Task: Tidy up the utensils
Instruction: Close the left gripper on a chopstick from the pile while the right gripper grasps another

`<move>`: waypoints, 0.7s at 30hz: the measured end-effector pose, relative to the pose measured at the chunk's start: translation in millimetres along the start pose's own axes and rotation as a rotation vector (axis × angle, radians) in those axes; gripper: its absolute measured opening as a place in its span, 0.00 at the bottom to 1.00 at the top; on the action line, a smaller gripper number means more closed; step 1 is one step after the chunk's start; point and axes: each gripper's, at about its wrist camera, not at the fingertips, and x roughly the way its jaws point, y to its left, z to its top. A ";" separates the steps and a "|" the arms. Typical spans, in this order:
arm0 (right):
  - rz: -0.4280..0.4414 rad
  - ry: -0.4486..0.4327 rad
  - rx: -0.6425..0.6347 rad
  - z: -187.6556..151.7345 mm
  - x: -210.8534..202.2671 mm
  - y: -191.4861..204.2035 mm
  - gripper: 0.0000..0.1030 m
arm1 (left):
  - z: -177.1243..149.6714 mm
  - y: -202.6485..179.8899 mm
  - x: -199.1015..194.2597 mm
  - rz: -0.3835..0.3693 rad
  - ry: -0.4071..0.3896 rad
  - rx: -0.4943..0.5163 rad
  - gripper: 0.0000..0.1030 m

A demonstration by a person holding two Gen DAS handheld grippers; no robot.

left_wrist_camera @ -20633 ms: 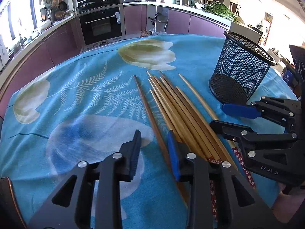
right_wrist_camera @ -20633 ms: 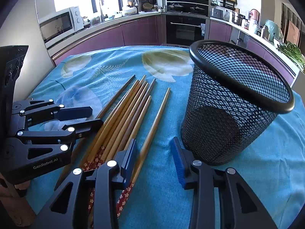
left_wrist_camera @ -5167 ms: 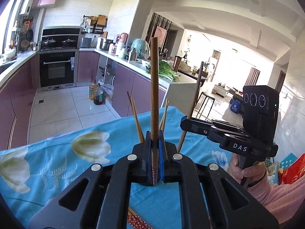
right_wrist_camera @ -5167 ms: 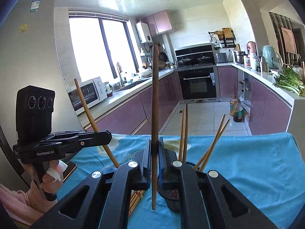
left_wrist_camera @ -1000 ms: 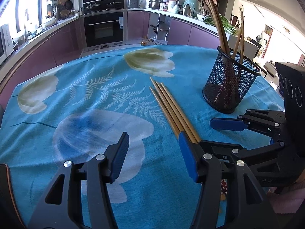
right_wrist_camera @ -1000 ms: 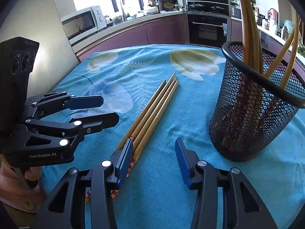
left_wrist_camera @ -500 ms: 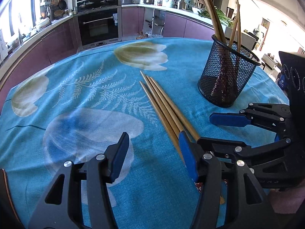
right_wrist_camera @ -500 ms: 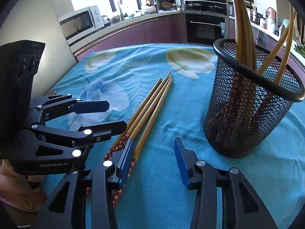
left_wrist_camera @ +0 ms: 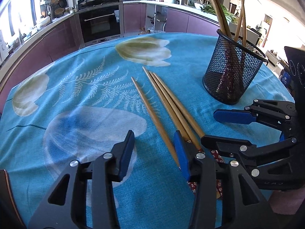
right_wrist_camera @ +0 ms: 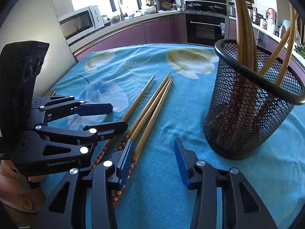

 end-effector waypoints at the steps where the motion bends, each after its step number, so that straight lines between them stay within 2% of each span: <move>1: -0.002 0.000 -0.002 0.9 0.8 0.1 0.41 | -0.2 0.9 -0.4 -0.006 0.001 -0.002 0.38; 11: -0.034 0.005 -0.005 15.5 13.0 0.8 0.33 | 8.8 5.8 6.1 -0.038 0.013 -0.008 0.29; 17: -0.025 0.003 0.027 20.5 17.0 -4.6 0.21 | 13.5 8.7 9.9 -0.049 0.014 -0.035 0.17; 18: -0.015 0.003 0.039 20.4 17.0 -6.8 0.17 | 13.4 8.9 9.8 -0.059 0.014 -0.042 0.14; 19: -0.003 0.002 0.055 20.0 16.9 -9.3 0.13 | 12.9 9.3 9.3 -0.064 0.014 -0.050 0.14; 21: 0.018 -0.001 0.087 18.3 15.9 -13.7 0.11 | 12.1 9.9 8.3 -0.067 0.010 -0.064 0.12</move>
